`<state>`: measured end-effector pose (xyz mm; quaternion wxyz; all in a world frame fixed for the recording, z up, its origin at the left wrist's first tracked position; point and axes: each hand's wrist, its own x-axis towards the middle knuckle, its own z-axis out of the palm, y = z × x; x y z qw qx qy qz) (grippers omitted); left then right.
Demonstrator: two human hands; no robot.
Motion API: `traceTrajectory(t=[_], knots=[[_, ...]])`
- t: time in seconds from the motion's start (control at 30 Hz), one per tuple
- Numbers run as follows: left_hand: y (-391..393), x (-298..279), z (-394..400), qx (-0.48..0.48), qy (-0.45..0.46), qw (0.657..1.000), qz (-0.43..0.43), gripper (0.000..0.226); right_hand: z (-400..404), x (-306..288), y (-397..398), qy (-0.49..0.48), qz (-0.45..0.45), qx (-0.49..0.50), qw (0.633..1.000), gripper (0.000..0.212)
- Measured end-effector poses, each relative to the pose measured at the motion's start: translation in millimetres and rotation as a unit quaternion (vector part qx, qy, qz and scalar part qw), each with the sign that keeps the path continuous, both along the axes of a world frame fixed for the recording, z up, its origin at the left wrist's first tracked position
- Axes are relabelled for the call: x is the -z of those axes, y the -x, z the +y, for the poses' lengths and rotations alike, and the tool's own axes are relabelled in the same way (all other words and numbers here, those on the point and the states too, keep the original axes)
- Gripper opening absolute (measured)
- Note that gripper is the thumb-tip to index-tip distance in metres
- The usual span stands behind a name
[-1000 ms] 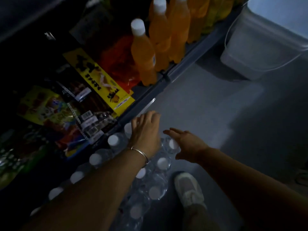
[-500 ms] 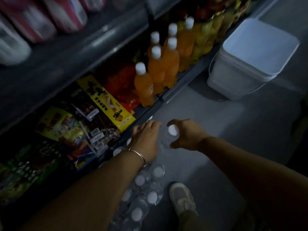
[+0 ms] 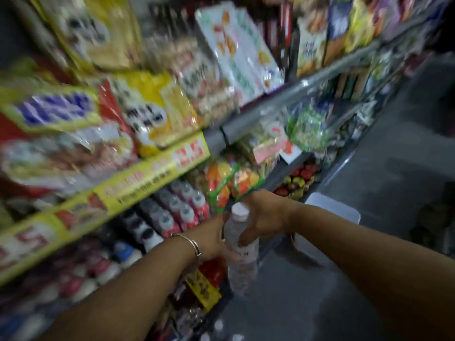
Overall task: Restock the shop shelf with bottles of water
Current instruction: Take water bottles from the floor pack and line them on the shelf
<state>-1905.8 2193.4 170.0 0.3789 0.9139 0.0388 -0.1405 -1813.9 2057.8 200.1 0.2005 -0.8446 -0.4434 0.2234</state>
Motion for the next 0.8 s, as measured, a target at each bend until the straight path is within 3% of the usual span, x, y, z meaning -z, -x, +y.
traceTrajectory(t=[0.1,0.3,0.37,0.47,0.57,0.67,0.8], knots=[[12,-96,2,0.008,-0.001,1.000,-0.029,0.074,-2,-97,12,-0.035,0.003,-0.017,0.999,0.042],[52,-267,1,0.006,0.010,0.994,-0.105,0.047,-5,-263,43,-0.126,-0.061,-0.023,0.990,0.040],[68,-313,1,-0.014,0.017,0.989,-0.143,0.042,-3,-310,55,-0.162,-0.075,-0.014,0.984,0.051],[96,-375,5,-0.044,0.035,0.979,-0.197,0.038,2,-374,78,-0.240,-0.068,-0.023,0.968,0.062],[124,-429,13,-0.077,0.075,0.962,-0.251,0.039,7,-432,104,-0.309,-0.034,-0.041,0.949,0.026],[151,-477,24,-0.113,0.087,0.941,-0.307,0.041,19,-483,124,-0.371,-0.043,-0.051,0.926,0.040],[185,-536,47,-0.162,0.074,0.913,-0.366,0.045,54,-546,149,-0.445,-0.036,-0.065,0.892,0.031]])
